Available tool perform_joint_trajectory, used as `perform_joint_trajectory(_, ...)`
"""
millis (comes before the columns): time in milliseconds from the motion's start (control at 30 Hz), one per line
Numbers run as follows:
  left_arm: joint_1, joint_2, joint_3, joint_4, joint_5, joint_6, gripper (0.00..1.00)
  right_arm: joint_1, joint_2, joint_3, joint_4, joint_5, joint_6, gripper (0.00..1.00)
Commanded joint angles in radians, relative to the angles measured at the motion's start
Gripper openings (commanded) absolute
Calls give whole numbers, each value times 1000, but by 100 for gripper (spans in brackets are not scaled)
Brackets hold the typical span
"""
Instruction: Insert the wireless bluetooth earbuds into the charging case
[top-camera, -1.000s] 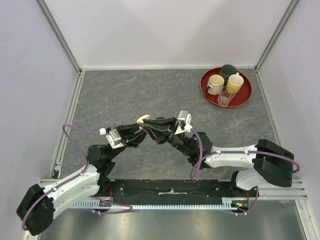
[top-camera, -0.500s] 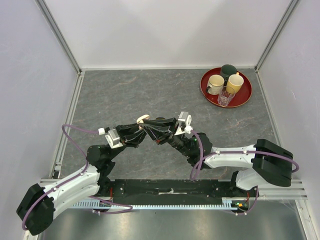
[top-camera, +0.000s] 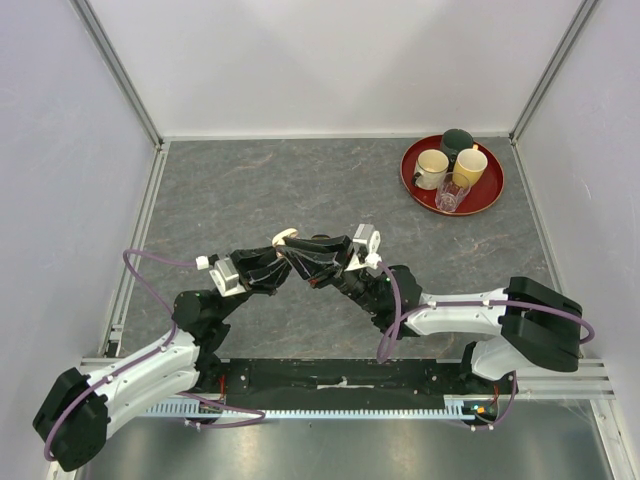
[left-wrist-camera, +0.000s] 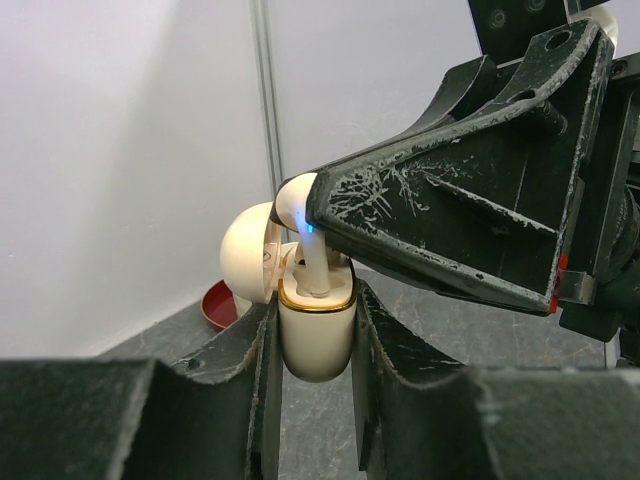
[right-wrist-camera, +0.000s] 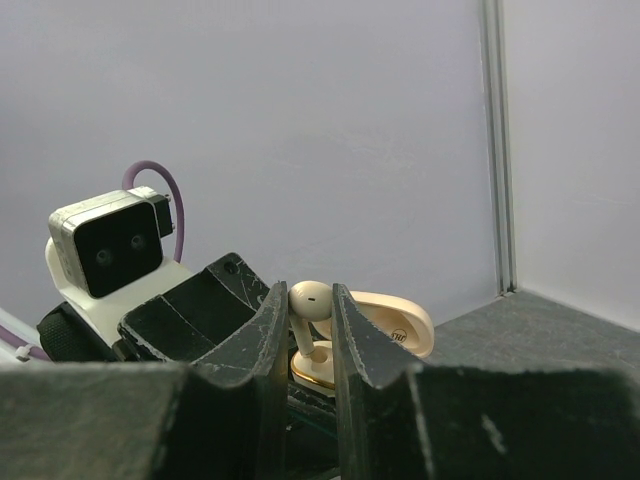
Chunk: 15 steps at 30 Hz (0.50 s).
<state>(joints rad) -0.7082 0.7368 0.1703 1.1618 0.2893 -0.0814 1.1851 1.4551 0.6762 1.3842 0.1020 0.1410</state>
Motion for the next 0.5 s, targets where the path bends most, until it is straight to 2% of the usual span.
perform_joint_trajectory(0, -5, -30, 6, 128, 25, -23, 2, -2, 24, 20, 365, 39, -38, 0)
perform_joint_trajectory(467, -5, -27, 11, 116, -4, -11, 2, 1, 28, 17, 371, 82, -57, 0)
